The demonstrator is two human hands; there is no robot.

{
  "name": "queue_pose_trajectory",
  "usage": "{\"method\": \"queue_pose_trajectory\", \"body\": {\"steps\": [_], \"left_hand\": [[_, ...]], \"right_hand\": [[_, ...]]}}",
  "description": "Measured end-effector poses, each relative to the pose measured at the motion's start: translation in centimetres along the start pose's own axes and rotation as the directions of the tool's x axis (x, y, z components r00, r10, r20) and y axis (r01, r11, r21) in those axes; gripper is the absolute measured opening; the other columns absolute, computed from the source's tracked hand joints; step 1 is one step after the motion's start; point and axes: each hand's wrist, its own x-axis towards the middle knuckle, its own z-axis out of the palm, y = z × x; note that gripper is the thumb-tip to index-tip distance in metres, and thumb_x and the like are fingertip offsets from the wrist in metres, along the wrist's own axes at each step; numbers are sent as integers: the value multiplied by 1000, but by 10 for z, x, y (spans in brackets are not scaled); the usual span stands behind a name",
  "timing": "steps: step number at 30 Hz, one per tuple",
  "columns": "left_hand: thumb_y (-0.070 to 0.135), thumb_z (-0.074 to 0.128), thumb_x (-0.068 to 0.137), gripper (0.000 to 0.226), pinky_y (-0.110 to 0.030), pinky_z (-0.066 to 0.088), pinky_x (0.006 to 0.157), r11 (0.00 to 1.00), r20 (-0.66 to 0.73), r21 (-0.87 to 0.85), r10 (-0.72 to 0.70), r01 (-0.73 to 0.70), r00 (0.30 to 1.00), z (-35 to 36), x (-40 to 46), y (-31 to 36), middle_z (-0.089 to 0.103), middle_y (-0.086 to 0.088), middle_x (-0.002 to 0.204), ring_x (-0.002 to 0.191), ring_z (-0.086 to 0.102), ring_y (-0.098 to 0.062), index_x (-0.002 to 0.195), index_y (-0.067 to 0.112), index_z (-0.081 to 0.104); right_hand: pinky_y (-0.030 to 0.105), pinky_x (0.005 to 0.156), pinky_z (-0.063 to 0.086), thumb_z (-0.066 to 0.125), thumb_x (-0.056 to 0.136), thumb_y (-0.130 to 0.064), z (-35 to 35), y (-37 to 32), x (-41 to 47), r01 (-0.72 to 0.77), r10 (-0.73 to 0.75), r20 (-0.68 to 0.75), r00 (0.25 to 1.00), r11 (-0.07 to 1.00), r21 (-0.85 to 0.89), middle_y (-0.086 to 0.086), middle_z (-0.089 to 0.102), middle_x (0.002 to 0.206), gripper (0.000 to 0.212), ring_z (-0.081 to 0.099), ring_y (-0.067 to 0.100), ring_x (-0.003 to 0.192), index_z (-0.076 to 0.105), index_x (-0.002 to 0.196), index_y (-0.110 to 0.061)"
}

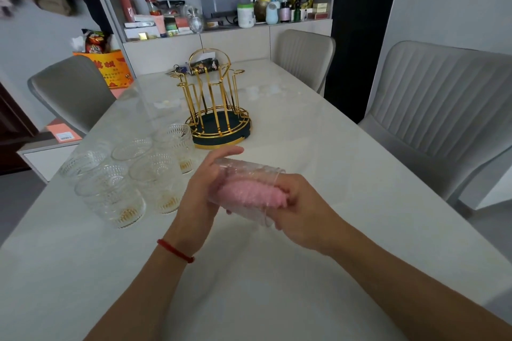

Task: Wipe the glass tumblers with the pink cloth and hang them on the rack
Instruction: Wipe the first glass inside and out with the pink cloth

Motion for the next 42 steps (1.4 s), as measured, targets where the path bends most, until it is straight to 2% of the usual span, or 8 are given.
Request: {"method": "queue_pose_trajectory", "body": {"steps": [5,10,14,19,24,33,37,42], "left_hand": [[56,42,102,50,-22,36,44,874,11,85,-482,479,876,2,-3,6,66,-33,95,55,53,-28,113,20,76],[48,48,85,37,-19,34,37,950,-174,82,-283,300,943,19,-3,8,62,-13,88,53,51,-17,97,22,72],[49,43,89,33,-30,48,49,981,-155,192,6,24,988,14,-8,4,65,-5,99,76,61,-17,100,31,68],[49,47,96,37,-23,41,46,933,-10,-50,-357,357,934,1,-3,3,61,-12,98,59,56,-20,112,25,69],[47,47,102,40,-17,29,40,862,-91,82,-493,500,865,7,0,7,58,-11,69,43,45,-20,101,17,73],[30,40,97,39,-26,49,75,838,-65,426,406,-342,912,0,-6,-11,67,-2,98,88,61,-19,116,12,70],[46,40,98,48,-25,37,45,989,-19,19,-147,148,989,-4,-2,-9,60,-23,85,56,50,-27,121,13,68],[49,47,100,40,-25,10,46,898,-97,-117,-435,424,895,4,0,-12,45,-9,56,34,31,-17,100,15,69]], "right_hand": [[83,109,6,89,68,-1,-8,16,4,532,-292,474,831,169,-829,-8,68,72,27,70,13,76,76,72,-24],[49,95,56,52,79,1,4,13,-4,66,-52,67,996,972,-224,9,69,78,25,64,20,75,73,91,6],[62,104,52,51,103,-4,13,-5,-5,-365,310,207,928,649,667,23,71,126,31,69,41,116,63,132,-1],[41,85,56,58,90,2,4,2,-3,-355,311,184,932,695,625,9,74,92,33,71,21,86,73,117,-6],[46,53,52,57,86,10,6,10,-4,-135,141,73,987,987,-89,5,65,71,18,58,27,57,70,91,-1],[60,104,50,53,105,-12,17,-6,4,-425,468,147,872,572,701,16,76,119,24,71,38,115,70,123,-11],[28,63,50,64,96,-1,4,-1,6,-237,243,-32,970,963,132,13,68,89,20,62,21,71,73,113,-1],[40,93,51,69,92,-5,-6,0,13,81,-7,140,990,847,-526,7,71,87,6,62,14,79,71,97,-5]]}}
